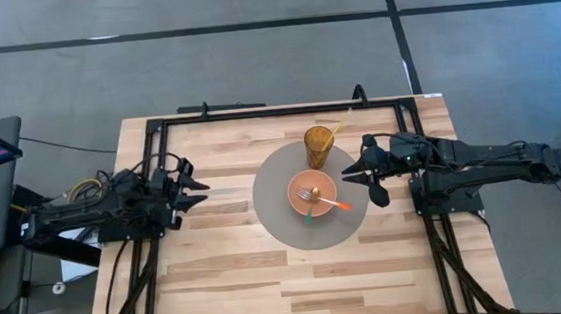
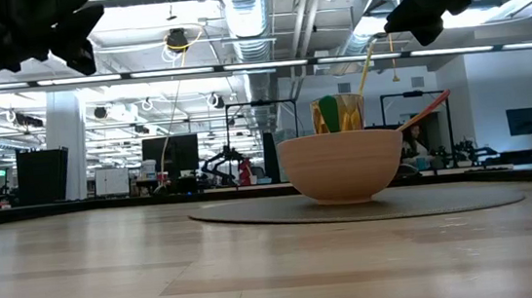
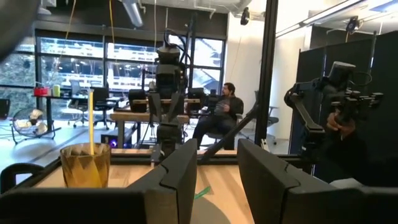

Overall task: Pick & Place Utensil
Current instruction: Return to Home Position

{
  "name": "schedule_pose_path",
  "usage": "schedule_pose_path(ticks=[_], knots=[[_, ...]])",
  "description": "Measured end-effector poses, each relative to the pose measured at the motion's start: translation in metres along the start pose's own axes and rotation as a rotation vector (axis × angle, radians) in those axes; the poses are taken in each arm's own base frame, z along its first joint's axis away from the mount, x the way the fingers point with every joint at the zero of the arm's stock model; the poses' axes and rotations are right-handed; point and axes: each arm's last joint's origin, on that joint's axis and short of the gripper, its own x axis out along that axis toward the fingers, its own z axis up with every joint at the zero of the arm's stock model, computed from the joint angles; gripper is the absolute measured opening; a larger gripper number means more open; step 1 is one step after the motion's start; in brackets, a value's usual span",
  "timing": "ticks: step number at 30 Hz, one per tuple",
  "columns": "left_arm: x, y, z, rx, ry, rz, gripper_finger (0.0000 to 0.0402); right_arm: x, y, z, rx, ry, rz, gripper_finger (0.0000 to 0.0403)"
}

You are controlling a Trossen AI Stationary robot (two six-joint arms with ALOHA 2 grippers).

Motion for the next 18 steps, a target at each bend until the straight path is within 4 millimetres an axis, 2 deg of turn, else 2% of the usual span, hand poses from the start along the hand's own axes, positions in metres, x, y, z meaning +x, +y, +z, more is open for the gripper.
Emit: schedule_pose_path(ticks=[5, 18], knots=[[-0.0017, 0.0005, -0.0094, -0.01, 0.019, 0.003, 0.0117, 0.0001, 0.0, 0.0, 0.0, 0.0, 0.0, 0.0077], [-0.002, 0.0005, -0.0107, -0.01, 0.018, 0.003, 0.0117, -0.0001, -0.0007, 0.0002, -0.025, -0.002, -0.006, 0.0077]])
